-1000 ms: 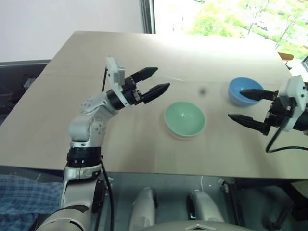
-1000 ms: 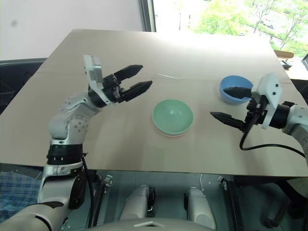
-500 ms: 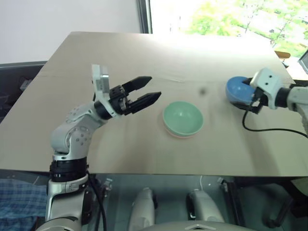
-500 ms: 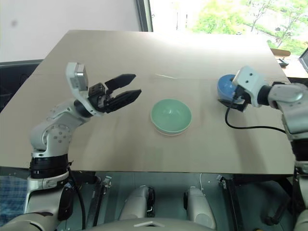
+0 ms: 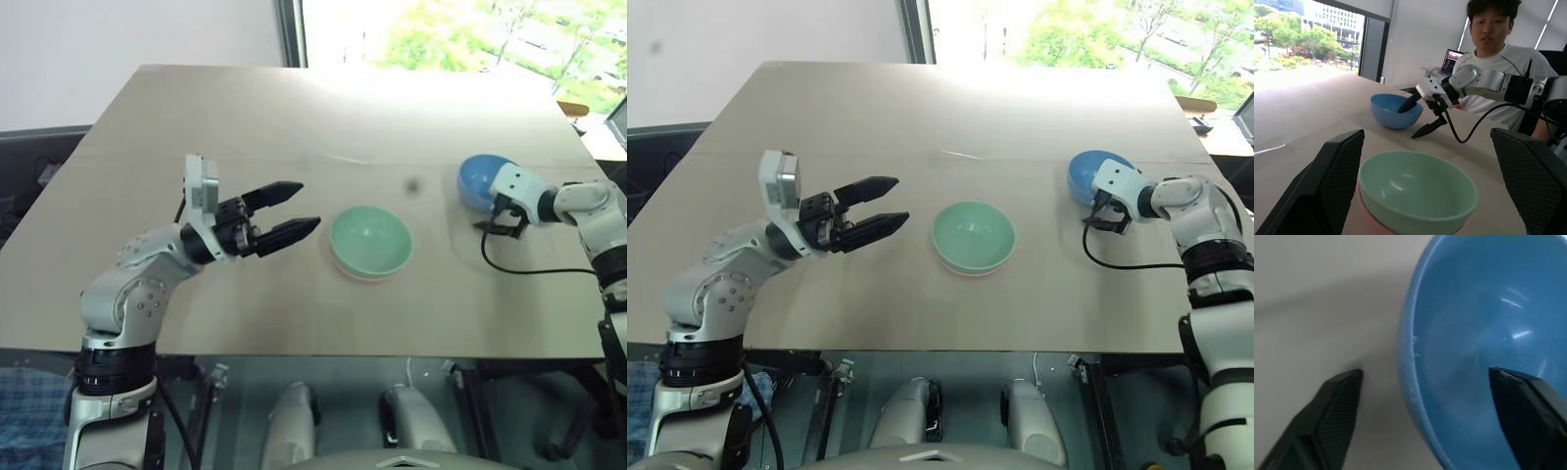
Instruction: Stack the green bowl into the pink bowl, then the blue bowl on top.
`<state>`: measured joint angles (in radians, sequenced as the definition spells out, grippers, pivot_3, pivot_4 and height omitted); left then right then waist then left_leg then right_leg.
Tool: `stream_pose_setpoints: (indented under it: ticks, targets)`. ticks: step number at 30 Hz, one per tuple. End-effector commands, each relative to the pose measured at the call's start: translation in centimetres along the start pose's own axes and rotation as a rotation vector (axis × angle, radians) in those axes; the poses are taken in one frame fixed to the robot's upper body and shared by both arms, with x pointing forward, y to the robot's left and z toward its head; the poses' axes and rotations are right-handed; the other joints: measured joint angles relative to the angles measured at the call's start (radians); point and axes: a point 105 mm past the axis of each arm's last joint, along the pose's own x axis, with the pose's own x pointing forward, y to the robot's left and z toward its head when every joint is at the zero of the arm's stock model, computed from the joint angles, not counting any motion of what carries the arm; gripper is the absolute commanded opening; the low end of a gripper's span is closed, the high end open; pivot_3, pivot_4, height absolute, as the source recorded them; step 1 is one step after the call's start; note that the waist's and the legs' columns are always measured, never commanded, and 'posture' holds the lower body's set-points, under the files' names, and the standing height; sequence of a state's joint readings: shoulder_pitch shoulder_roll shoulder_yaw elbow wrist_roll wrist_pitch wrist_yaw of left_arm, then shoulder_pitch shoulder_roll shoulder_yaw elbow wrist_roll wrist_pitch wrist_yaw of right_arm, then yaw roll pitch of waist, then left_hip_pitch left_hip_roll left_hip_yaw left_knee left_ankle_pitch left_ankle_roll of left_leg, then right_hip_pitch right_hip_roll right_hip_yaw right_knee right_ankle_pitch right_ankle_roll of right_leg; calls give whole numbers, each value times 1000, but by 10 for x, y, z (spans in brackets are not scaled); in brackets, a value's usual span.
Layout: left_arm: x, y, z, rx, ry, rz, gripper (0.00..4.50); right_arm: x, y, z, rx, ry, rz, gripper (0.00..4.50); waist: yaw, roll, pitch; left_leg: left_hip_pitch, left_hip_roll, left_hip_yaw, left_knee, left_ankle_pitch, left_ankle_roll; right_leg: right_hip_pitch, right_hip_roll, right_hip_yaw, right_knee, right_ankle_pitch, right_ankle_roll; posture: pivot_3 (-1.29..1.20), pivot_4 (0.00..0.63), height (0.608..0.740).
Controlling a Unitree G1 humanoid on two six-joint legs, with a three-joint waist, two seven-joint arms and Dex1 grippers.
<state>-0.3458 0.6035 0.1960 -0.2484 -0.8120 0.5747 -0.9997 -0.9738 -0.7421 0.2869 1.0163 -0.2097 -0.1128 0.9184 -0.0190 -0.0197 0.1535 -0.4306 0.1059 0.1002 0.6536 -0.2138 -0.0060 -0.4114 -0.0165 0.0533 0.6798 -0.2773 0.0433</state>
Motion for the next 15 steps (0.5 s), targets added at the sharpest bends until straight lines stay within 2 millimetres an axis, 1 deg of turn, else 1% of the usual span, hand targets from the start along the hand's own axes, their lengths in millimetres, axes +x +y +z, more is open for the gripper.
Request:
stream_pose_setpoints:
  ticks: [1,2,4,5,6,7,8,12,15]
  targets:
    - [-2,-7,11,49,-15,-17,4388,-2,-10,5,-44,-4,-30,2666,0,0,0,0,0,0,0,0,0,0,0,0,0,0,0,0,150,740]
    - [-2,-7,11,48,-14,-13,4388,-2,-10,6,-52,-4,-28,2102,0,0,0,0,0,0,0,0,0,0,0,0,0,0,0,0,150,740]
    - [-3,-8,10,48,-13,-9,4388,-2,-10,7,-63,-3,-27,1505,1,0,0,0,0,0,0,0,0,0,0,0,0,0,0,0,150,740]
    - [-4,-9,10,48,-12,-8,4388,-1,-10,7,-70,-2,-25,932,1,0,0,0,0,0,0,0,0,0,0,0,0,0,0,0,150,740]
    - [-4,-9,9,47,-11,-8,4388,-1,-10,7,-76,-1,-22,772,1,0,0,0,0,0,0,0,0,0,0,0,0,0,0,0,150,740]
    - [-4,-10,9,47,-10,-7,4388,-1,-10,7,-80,-1,-21,332,1,0,0,0,0,0,0,0,0,0,0,0,0,0,0,0,150,740]
    - [-4,-10,9,46,-10,-7,4388,-1,-10,7,-83,-2,-21,25,1,0,0,0,0,0,0,0,0,0,0,0,0,0,0,0,150,740]
    - [-5,-11,8,44,-9,-1,4388,-1,-7,10,-104,-21,-1,25,2,0,0,0,0,0,0,0,0,0,0,0,0,0,0,0,150,740]
    - [-6,-10,8,42,-8,3,4388,-5,-7,16,-161,-40,14,25,2,1,0,0,0,0,0,0,-1,0,0,0,0,0,0,0,150,740]
